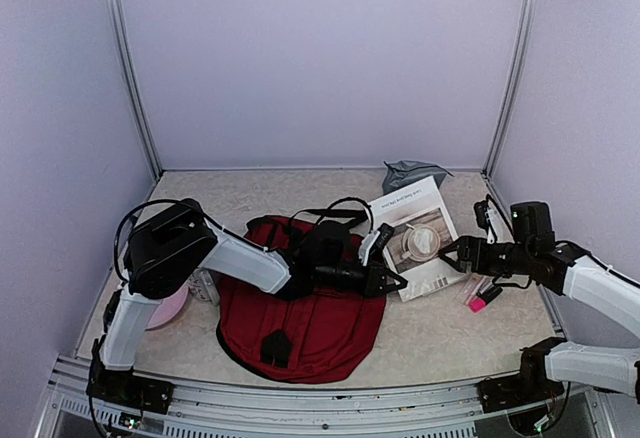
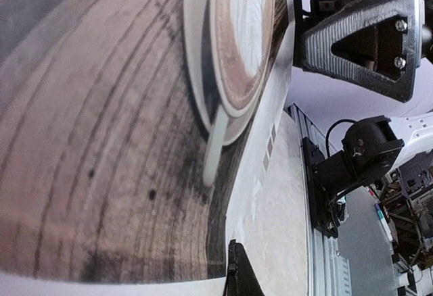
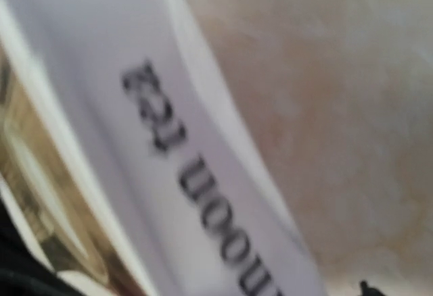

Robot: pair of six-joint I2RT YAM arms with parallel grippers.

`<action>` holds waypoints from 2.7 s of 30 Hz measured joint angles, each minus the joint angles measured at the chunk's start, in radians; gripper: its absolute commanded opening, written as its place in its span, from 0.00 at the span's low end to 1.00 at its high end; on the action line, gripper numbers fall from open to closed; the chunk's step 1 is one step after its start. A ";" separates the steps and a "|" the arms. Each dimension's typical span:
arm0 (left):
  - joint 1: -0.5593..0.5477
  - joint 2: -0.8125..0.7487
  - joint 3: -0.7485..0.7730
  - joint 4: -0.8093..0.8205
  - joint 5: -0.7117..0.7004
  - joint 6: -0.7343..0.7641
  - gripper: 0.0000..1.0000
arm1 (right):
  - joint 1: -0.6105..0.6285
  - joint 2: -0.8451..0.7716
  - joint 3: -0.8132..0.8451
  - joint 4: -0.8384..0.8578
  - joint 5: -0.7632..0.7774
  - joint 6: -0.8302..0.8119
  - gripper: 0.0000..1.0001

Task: Pack the student bag
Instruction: Pick up the book at the center of the board, then pass from the left arm to the right, then pick up the largest pocket of the bag from the student bag.

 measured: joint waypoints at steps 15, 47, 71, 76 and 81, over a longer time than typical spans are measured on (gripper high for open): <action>0.019 -0.199 -0.064 0.205 -0.041 -0.055 0.00 | -0.118 -0.401 -0.029 0.289 -0.328 0.053 1.00; -0.047 -0.298 0.053 0.211 -0.082 -0.016 0.64 | 0.164 -0.196 -0.080 0.980 -0.188 0.188 0.21; -0.254 -0.740 -0.160 -1.042 -0.346 0.414 0.97 | 0.159 -0.276 0.066 0.394 0.069 0.021 0.07; -0.338 -0.704 -0.210 -1.221 -0.481 0.408 0.97 | 0.159 -0.256 0.084 0.348 0.050 0.002 0.07; -0.374 -0.609 -0.207 -1.331 -0.664 0.401 0.98 | 0.159 -0.251 0.100 0.314 0.006 -0.031 0.07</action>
